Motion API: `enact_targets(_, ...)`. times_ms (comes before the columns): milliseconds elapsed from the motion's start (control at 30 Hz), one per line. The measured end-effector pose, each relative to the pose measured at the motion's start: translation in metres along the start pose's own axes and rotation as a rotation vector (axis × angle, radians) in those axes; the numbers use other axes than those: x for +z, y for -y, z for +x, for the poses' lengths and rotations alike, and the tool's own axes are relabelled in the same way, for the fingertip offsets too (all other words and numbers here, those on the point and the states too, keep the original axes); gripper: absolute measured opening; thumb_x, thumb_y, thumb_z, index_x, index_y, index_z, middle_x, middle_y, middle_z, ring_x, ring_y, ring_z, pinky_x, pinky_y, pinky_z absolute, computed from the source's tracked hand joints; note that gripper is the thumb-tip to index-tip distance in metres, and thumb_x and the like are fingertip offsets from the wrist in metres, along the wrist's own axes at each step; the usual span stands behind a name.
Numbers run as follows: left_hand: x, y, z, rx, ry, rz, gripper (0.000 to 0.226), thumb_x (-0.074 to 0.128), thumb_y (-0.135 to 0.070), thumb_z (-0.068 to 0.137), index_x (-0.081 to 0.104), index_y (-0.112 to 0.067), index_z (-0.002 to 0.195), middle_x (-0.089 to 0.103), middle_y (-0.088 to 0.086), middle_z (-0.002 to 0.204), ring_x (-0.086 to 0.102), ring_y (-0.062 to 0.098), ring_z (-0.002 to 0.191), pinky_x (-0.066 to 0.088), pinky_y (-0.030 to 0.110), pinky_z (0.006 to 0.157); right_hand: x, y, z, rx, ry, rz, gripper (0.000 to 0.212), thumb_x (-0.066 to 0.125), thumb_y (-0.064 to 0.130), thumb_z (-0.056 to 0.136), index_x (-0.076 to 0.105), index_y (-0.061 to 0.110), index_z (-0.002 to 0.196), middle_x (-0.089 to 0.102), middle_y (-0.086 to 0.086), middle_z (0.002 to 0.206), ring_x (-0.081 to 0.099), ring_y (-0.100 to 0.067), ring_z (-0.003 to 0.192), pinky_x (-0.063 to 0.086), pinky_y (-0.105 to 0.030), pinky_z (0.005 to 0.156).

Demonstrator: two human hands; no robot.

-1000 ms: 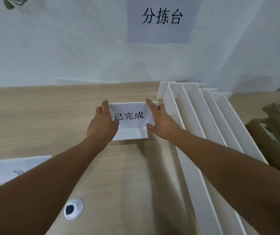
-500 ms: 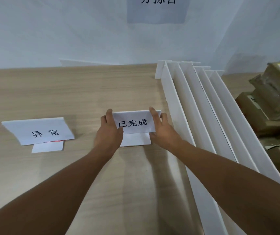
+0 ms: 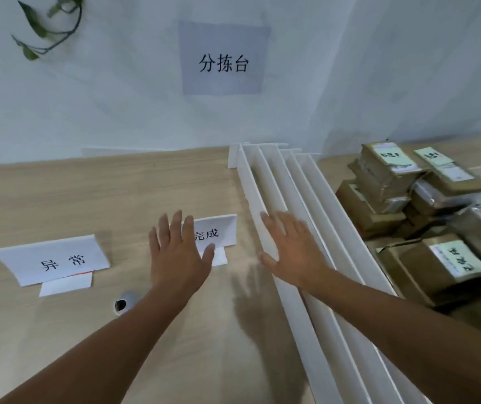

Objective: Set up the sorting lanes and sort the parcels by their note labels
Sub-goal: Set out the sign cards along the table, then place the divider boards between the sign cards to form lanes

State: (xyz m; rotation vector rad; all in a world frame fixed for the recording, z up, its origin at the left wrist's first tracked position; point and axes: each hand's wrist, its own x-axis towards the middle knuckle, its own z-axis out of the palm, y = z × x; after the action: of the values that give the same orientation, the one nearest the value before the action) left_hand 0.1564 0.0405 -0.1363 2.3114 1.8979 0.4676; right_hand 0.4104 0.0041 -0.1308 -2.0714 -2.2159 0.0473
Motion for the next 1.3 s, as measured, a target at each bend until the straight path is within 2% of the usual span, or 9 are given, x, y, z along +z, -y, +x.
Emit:
enact_targets(233, -0.012, -0.116, -0.063, 0.115, 0.243, -0.018, 0.090, 0.027, -0.074, 0.094, 0.016, -0.015, 0.161, 0.007, 0.006, 0.171, -0.008, 0.031, 0.157, -0.007, 0.052, 0.124, -0.061, -0.052, -0.125, 0.264, 0.128, -0.112, 0.084, 0.032, 0.071, 0.093, 0.008, 0.029, 0.162, 0.005, -0.010, 0.169, -0.004, -0.027, 0.156, -0.003, -0.049, 0.125)
enact_targets(333, -0.012, -0.153, -0.090, 0.112, 0.216, -0.085, 0.081, 0.038, -0.068, 0.095, 0.030, -0.013, 0.153, 0.032, 0.008, 0.160, 0.023, 0.030, 0.150, 0.020, 0.047, 0.121, -0.068, -0.060, -0.153, 0.292, 0.104, -0.070, 0.082, 0.036, 0.069, 0.093, 0.023, 0.021, 0.158, 0.031, -0.013, 0.158, 0.023, -0.032, 0.148, 0.018, -0.044, 0.123)
enact_targets(400, -0.006, -0.172, -0.107, 0.076, 0.203, -0.160, 0.068, 0.047, -0.060, 0.094, 0.039, -0.013, 0.143, 0.048, 0.005, 0.145, 0.043, 0.026, 0.133, 0.042, 0.040, 0.105, -0.064, -0.058, -0.161, 0.274, 0.124, -0.059, 0.074, 0.039, 0.067, 0.093, 0.039, 0.017, 0.147, 0.047, -0.008, 0.140, 0.041, -0.030, 0.131, 0.037, -0.041, 0.108)
enact_targets(467, 0.004, -0.185, -0.119, 0.010, 0.251, -0.189, 0.063, 0.049, -0.055, 0.096, 0.038, -0.013, 0.141, 0.050, 0.005, 0.137, 0.050, 0.025, 0.124, 0.047, 0.038, 0.094, -0.053, -0.052, -0.160, 0.254, 0.187, -0.021, 0.062, 0.041, 0.063, 0.094, 0.046, 0.016, 0.135, 0.054, -0.006, 0.129, 0.049, -0.028, 0.120, 0.044, -0.041, 0.096)
enact_targets(600, 0.037, -0.206, -0.134, -0.230, 0.416, -0.191, 0.051, 0.049, -0.044, 0.099, 0.037, -0.010, 0.135, 0.051, 0.009, 0.129, 0.059, 0.032, 0.115, 0.042, 0.039, 0.078, -0.022, -0.044, -0.152, 0.227, 0.331, 0.039, 0.056, 0.049, 0.055, 0.098, 0.044, 0.013, 0.136, 0.067, -0.011, 0.115, 0.066, -0.032, 0.105, 0.050, -0.039, 0.081)
enact_targets(767, 0.064, -0.222, -0.142, -0.373, 0.410, -0.254, 0.015, 0.041, -0.032, 0.100, 0.043, -0.018, 0.097, 0.066, 0.010, 0.104, 0.058, 0.029, 0.085, 0.040, 0.036, 0.071, 0.006, -0.043, -0.152, 0.278, 0.312, 0.122, 0.035, 0.053, 0.022, 0.100, 0.040, 0.009, 0.129, 0.070, -0.010, 0.107, 0.070, -0.029, 0.093, 0.051, -0.039, 0.075)
enact_targets(933, 0.067, -0.236, -0.135, -0.401, 0.429, -0.236, 0.018, 0.054, -0.023, 0.094, 0.037, -0.018, 0.098, 0.051, 0.001, 0.088, 0.055, 0.026, 0.086, 0.041, 0.034, 0.071, 0.013, -0.055, -0.160, 0.327, 0.364, 0.258, 0.022, 0.046, 0.011, 0.100, 0.046, 0.007, 0.122, 0.064, -0.013, 0.105, 0.063, -0.029, 0.091, 0.046, -0.037, 0.070)
enact_targets(1067, 0.054, -0.227, -0.136, -0.370, 0.393, -0.213, 0.011, 0.048, -0.009, 0.094, 0.039, -0.015, 0.098, 0.064, 0.011, 0.107, 0.064, 0.032, 0.100, 0.042, 0.033, 0.072, 0.002, -0.054, -0.163, 0.310, 0.336, 0.232, 0.027, 0.056, 0.007, 0.095, 0.048, 0.011, 0.121, 0.063, -0.006, 0.097, 0.060, -0.022, 0.080, 0.045, -0.033, 0.064)
enact_targets(1300, -0.029, -0.198, -0.137, -0.375, 0.227, -0.213, 0.006, 0.044, -0.016, 0.092, 0.040, -0.014, 0.097, 0.048, 0.002, 0.082, 0.051, 0.031, 0.081, 0.040, 0.036, 0.069, -0.052, -0.041, -0.158, 0.280, 0.263, 0.336, 0.037, 0.047, 0.005, 0.096, 0.040, 0.006, 0.132, 0.064, -0.012, 0.105, 0.065, -0.029, 0.092, 0.060, -0.044, 0.077)
